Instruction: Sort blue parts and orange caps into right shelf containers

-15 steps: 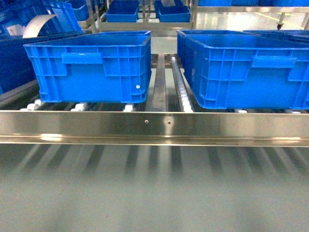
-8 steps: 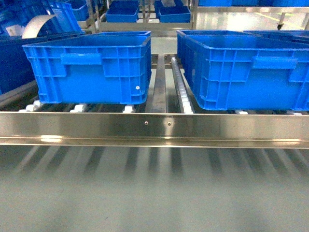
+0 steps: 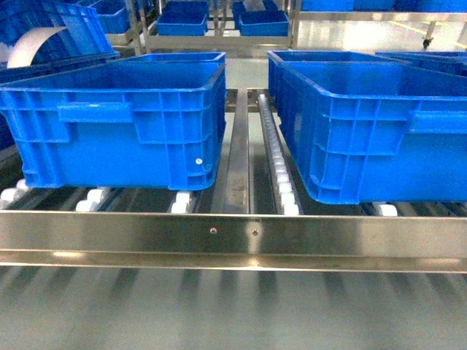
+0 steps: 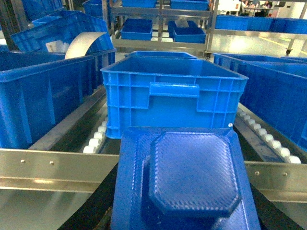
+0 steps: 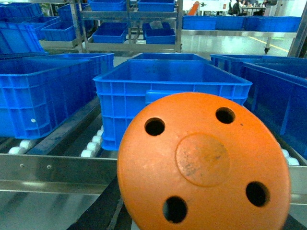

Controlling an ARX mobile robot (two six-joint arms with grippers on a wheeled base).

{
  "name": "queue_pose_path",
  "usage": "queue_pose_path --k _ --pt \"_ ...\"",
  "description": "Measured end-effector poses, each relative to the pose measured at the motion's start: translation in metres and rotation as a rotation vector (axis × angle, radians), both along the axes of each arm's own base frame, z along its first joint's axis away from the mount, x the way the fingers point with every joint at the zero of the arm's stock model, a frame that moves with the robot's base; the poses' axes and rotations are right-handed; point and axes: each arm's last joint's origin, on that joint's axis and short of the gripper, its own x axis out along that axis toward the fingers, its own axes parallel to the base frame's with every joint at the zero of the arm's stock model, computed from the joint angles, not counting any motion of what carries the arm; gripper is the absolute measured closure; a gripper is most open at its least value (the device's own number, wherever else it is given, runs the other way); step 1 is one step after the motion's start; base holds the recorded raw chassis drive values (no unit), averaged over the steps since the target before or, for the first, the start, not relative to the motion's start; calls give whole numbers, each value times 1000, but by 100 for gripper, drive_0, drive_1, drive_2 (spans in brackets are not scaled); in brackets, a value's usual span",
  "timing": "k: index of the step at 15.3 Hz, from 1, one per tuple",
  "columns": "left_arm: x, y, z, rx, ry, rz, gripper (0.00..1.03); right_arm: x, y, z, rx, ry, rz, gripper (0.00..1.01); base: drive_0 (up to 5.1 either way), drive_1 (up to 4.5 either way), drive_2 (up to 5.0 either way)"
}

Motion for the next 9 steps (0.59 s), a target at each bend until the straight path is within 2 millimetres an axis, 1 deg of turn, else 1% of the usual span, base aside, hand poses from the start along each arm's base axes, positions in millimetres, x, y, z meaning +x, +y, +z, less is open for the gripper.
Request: queue_pose_path --k 8,9 --pt "0 0 0 0 -2 2 61 0 0 0 0 -3 0 57 2 432 -429" --pt "0 0 0 0 2 -1 61 0 0 -1 0 8 0 57 0 0 0"
